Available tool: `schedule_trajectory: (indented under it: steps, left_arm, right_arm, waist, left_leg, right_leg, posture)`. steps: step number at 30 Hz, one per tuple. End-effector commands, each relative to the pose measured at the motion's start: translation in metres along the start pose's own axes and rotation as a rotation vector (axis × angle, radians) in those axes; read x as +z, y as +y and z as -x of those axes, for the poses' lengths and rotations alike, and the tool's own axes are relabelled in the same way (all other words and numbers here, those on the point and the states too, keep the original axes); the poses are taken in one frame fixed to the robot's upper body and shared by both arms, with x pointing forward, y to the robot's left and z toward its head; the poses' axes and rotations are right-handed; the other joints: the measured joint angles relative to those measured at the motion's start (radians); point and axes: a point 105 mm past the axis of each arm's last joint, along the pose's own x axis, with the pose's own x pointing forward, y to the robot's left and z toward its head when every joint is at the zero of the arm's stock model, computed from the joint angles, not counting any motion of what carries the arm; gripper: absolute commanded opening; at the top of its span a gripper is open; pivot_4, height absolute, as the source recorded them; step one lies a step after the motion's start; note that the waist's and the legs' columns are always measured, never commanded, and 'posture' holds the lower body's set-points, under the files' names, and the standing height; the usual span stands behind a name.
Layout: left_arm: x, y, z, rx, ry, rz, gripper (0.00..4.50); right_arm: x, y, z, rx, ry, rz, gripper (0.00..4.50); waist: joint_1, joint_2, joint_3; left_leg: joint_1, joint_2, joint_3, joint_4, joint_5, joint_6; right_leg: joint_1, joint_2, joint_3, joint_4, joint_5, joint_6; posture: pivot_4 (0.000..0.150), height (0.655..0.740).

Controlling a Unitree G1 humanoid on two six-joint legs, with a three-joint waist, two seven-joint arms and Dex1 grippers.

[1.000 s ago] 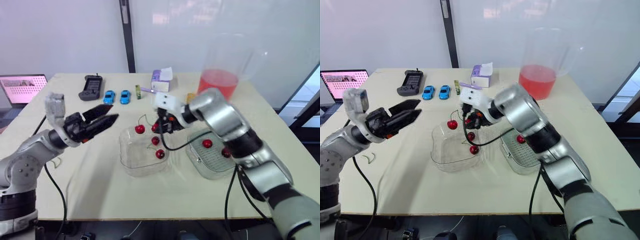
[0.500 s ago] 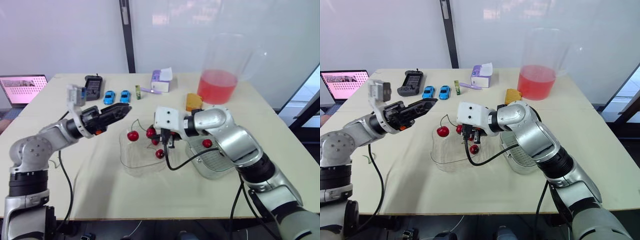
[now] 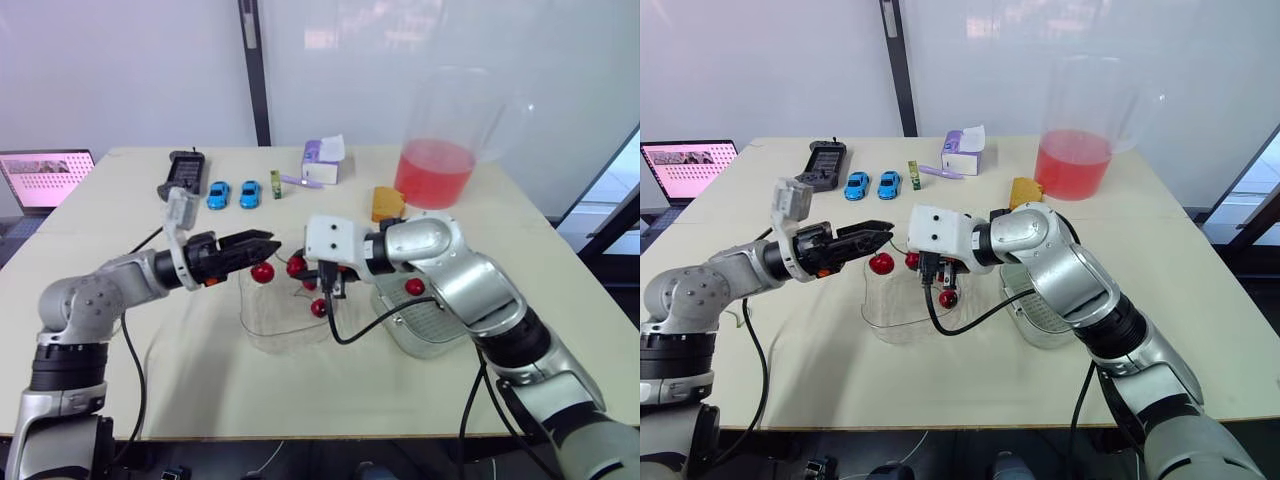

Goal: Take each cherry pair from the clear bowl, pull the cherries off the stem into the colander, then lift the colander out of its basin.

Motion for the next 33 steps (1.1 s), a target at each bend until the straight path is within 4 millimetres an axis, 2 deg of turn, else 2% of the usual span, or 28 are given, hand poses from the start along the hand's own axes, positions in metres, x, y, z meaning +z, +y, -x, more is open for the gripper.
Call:
schedule_trajectory:
  steps: [1, 15, 18, 21, 22, 23, 26, 33]
  left_arm:
    - [0.0101, -0.0024, -0.0019, -0.013, 0.0, -0.048, 4.5]
    - [0.0067, 0.0007, -0.0073, -0.027, 0.028, -0.03, 4.5]
    - [0.0043, 0.0021, -0.0081, -0.025, 0.035, -0.024, 3.64]
    - [0.0032, 0.0022, -0.0085, -0.027, 0.04, -0.022, 2.24]
    - [0.003, 0.0028, -0.009, -0.022, 0.042, -0.023, 2.01]
    - [0.0029, 0.0031, -0.0092, -0.02, 0.042, -0.024, 1.42]
    - [0.0025, 0.0033, -0.0092, -0.02, 0.044, -0.022, 0.06]
    - [0.0025, 0.0016, -0.0076, -0.023, 0.044, -0.027, 0.06]
  right_arm:
    - [0.0168, 0.0003, 0.0032, -0.007, -0.041, 0.059, 0.85]
    - [0.0173, 0.0015, 0.0003, 0.0, -0.04, 0.051, 0.85]
    - [0.0185, -0.0004, 0.0003, -0.004, -0.043, 0.047, 0.85]
    - [0.0193, -0.0013, 0.0001, -0.006, -0.045, 0.046, 0.85]
    - [0.0195, -0.0011, 0.0001, -0.006, -0.045, 0.046, 0.85]
    - [0.0196, -0.0008, 0.0, -0.006, -0.045, 0.046, 0.85]
    - [0.0196, -0.0005, 0.0, -0.003, -0.045, 0.045, 0.85]
    - [0.0168, 0.0019, 0.0001, 0.006, -0.036, 0.045, 0.85]
  waist:
    - [0.0, 0.0, 0.0]
    - [0.0, 0.0, 0.0]
    - [-0.001, 0.0, 0.0]
    - [-0.001, 0.0, 0.0]
    - [0.0, 0.0, 0.0]
    - [0.0, 0.0, 0.0]
    - [0.0, 0.0, 0.0]
    - [0.0, 0.0, 0.0]
  left_leg:
    - [0.0, 0.0, 0.0, 0.0, 0.0, 0.0]
    - [0.0, 0.0, 0.0, 0.0, 0.0, 0.0]
    - [0.0, 0.0, 0.0, 0.0, 0.0, 0.0]
    - [0.0, 0.0, 0.0, 0.0, 0.0, 0.0]
    - [0.0, 0.0, 0.0, 0.0, 0.0, 0.0]
    - [0.0, 0.0, 0.0, 0.0, 0.0, 0.0]
    - [0.0, 0.0, 0.0, 0.0, 0.0, 0.0]
    - [0.0, 0.0, 0.0, 0.0, 0.0, 0.0]
  right_leg:
    - [0.0, 0.0, 0.0, 0.0, 0.0, 0.0]
    - [0.0, 0.0, 0.0, 0.0, 0.0, 0.0]
    - [0.0, 0.0, 0.0, 0.0, 0.0, 0.0]
    - [0.0, 0.0, 0.0, 0.0, 0.0, 0.0]
    - [0.0, 0.0, 0.0, 0.0, 0.0, 0.0]
    - [0.0, 0.0, 0.0, 0.0, 0.0, 0.0]
    - [0.0, 0.0, 0.0, 0.0, 0.0, 0.0]
    - [0.0, 0.0, 0.0, 0.0, 0.0, 0.0]
  posture:
    - [0.15, 0.74]
    - [0.15, 0.74]
    - [0.15, 0.74]
    - [0.15, 0.74]
    - [0.15, 0.74]
    - [0.15, 0.74]
    - [0.15, 0.74]
    - [0.15, 0.74]
